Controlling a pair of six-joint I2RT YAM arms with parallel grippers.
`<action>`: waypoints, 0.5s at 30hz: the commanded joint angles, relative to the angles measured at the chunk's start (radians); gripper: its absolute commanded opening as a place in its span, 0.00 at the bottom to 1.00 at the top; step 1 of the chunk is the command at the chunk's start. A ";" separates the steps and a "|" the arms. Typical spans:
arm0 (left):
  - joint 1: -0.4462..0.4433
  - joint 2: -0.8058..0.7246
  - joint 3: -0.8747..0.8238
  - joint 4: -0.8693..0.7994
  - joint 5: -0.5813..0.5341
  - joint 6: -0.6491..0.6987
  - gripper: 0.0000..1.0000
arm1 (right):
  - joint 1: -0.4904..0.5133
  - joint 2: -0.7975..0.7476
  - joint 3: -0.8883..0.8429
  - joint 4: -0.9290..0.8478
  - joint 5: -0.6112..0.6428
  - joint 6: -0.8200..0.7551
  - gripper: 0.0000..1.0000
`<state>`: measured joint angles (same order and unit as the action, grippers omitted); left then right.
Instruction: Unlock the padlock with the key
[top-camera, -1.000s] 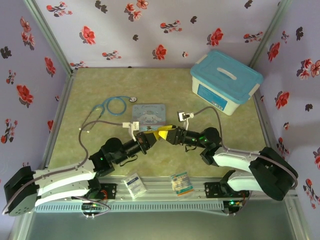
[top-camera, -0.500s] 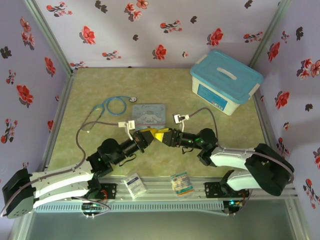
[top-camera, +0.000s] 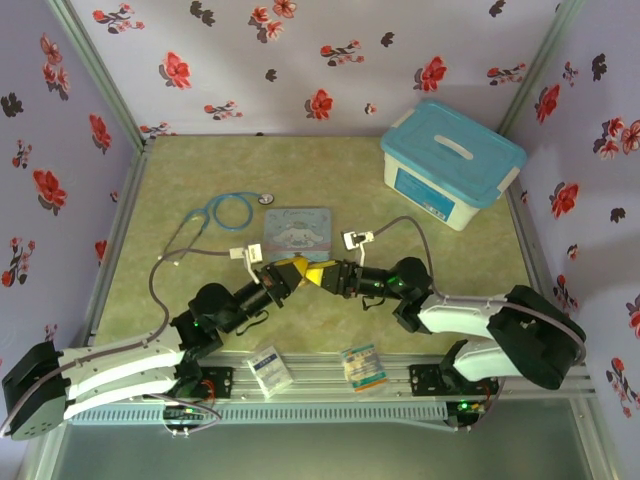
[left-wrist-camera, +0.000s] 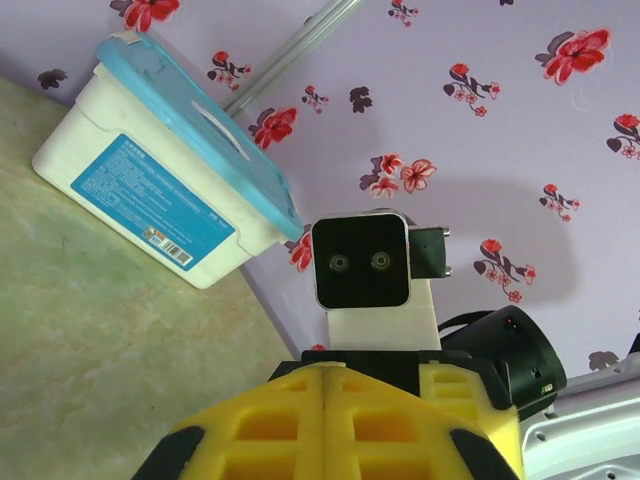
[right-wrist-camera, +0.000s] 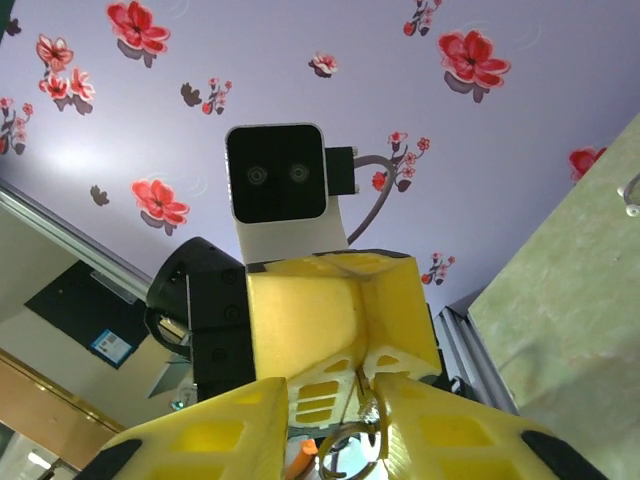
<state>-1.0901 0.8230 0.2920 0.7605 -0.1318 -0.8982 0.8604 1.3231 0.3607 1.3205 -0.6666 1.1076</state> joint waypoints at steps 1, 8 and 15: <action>0.005 -0.003 -0.012 -0.006 -0.046 0.002 0.00 | 0.009 -0.004 0.019 0.065 -0.018 -0.016 0.25; 0.007 0.005 -0.027 0.002 -0.044 -0.022 0.00 | 0.009 -0.008 0.007 0.065 -0.003 -0.024 0.05; 0.006 -0.026 -0.046 -0.070 -0.099 -0.044 0.48 | 0.004 -0.016 -0.014 0.065 0.022 -0.040 0.00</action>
<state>-1.0901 0.8196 0.2794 0.7731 -0.1509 -0.9287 0.8597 1.3266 0.3565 1.3010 -0.6510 1.0966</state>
